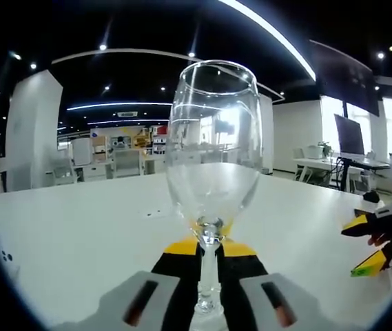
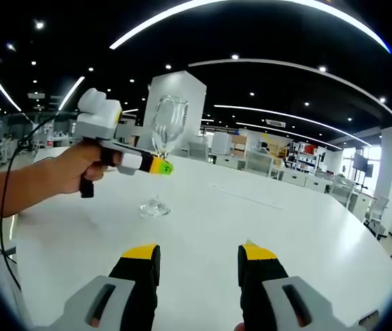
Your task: Stand the stemmed glass upright on the table place it in front of you
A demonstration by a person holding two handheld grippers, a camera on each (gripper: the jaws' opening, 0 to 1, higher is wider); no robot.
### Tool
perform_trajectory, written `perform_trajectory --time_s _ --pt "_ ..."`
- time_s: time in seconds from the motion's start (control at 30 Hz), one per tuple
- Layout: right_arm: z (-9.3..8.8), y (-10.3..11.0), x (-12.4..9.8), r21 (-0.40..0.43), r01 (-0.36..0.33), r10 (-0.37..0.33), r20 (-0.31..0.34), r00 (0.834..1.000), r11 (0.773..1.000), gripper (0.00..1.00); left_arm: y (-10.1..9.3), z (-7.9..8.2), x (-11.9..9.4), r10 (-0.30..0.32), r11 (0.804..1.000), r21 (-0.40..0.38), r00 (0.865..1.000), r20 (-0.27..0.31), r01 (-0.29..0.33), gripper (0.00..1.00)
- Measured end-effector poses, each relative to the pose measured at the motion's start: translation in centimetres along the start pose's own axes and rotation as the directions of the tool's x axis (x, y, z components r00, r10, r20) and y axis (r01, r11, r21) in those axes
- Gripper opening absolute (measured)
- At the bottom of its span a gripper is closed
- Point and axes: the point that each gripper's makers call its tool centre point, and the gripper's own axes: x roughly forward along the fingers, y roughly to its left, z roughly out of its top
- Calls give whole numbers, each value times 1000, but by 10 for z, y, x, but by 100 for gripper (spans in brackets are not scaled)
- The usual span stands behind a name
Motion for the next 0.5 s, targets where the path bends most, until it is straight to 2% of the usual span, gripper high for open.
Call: perform_trajectory --time_s 0.5 --pt "3 -3 -1 15 16 -16 15 1000 1000 48 6 2 5 9 1000 -2 1000 10 -9 10"
